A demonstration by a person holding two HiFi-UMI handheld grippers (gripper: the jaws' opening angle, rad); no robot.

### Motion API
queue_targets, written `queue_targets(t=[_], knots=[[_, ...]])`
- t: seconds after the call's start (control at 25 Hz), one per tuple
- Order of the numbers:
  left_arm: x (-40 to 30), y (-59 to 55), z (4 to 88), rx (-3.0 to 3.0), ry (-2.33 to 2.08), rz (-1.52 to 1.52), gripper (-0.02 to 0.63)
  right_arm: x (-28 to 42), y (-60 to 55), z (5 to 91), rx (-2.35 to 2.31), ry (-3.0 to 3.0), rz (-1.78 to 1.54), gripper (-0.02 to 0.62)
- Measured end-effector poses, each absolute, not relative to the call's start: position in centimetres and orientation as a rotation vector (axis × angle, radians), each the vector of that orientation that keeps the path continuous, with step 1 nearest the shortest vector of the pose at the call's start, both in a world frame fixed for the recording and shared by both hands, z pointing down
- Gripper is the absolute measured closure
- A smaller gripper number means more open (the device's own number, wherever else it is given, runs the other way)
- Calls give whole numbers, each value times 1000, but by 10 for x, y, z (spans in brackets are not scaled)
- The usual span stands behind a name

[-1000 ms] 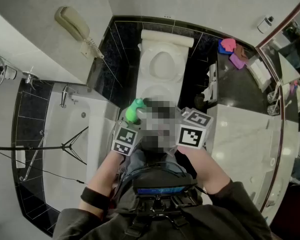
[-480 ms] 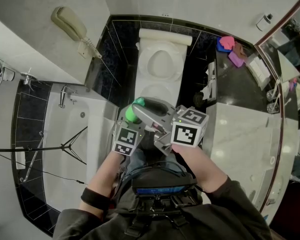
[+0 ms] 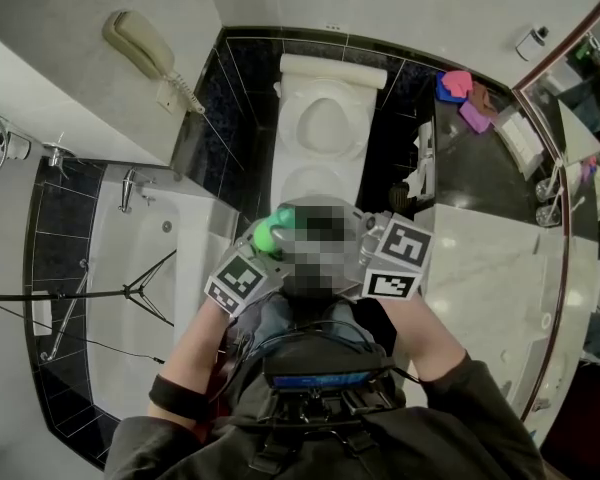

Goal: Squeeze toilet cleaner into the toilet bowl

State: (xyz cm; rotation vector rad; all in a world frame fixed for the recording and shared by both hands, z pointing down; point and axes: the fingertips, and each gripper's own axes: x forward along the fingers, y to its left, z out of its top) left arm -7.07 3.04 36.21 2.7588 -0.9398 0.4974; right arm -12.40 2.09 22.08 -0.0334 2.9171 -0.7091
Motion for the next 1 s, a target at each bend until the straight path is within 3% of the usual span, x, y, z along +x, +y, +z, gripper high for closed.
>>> queue_targets(t=[0.52,0.8,1.0], knots=[[-51,72,349,2924,-450,625,407,-101,63,200,356,3094,-254,448],[-38,106,339,2978,-114,602,407,-87,92,196,581,3089,245,448],[-34,113,339,2973,-71,577,407,-87,95,198,645,3107,285,448]])
